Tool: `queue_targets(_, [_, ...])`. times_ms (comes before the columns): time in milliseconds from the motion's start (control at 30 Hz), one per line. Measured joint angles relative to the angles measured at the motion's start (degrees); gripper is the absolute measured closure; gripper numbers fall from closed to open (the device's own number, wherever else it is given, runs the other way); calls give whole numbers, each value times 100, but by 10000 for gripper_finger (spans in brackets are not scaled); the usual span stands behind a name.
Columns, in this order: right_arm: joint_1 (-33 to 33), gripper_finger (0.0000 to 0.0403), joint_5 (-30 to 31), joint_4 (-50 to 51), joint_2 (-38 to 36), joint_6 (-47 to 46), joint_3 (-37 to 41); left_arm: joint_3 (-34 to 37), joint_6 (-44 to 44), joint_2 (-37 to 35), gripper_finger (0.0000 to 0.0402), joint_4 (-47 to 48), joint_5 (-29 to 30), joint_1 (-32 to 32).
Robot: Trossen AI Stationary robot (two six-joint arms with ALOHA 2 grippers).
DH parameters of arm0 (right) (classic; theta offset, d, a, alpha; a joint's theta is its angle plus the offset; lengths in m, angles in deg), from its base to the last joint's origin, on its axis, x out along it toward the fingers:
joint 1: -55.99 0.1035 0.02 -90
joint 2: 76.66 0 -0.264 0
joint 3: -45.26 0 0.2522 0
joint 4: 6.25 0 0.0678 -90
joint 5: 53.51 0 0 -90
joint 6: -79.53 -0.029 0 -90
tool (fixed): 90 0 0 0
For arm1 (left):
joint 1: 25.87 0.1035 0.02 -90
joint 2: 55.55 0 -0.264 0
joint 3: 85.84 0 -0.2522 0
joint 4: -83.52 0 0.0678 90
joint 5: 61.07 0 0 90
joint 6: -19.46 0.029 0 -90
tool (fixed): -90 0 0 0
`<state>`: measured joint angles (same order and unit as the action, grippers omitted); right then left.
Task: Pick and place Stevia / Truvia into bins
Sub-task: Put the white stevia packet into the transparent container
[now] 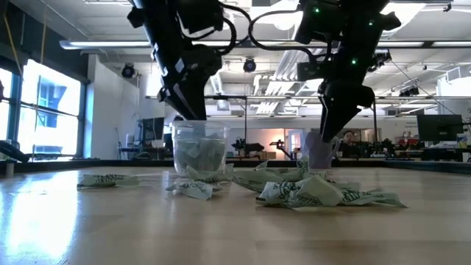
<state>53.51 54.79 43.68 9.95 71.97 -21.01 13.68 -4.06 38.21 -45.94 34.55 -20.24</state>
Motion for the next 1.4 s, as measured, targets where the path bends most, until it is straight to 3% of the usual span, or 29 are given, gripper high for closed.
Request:
queue_targets(367, [0,151,20,-20,-2,-11,0,-33,74,588,291,-194,-5,0])
queue_targets(533, [0,151,31,25,-1,-38,0,-602,-9,159,296,378,-7,-2])
queue_targets(700, [0,151,44,7,0,3,0,-1209,63,-179,296,1559,222,-79])
queue_targets(833, [0,151,42,-3,0,7,0,-1158,-63,-412,296,2506,93,-508])
queue_targets(967, [0,151,40,-69,-2,34,0,-742,-79,-496,294,2558,-35,-1339])
queue_targets(1133, [-4,151,33,-238,-2,301,0,-157,-604,-437,252,1742,-243,-2167])
queue_targets(1400, [-17,151,-246,-313,0,513,0,502,-1476,-340,157,902,-264,-2494])
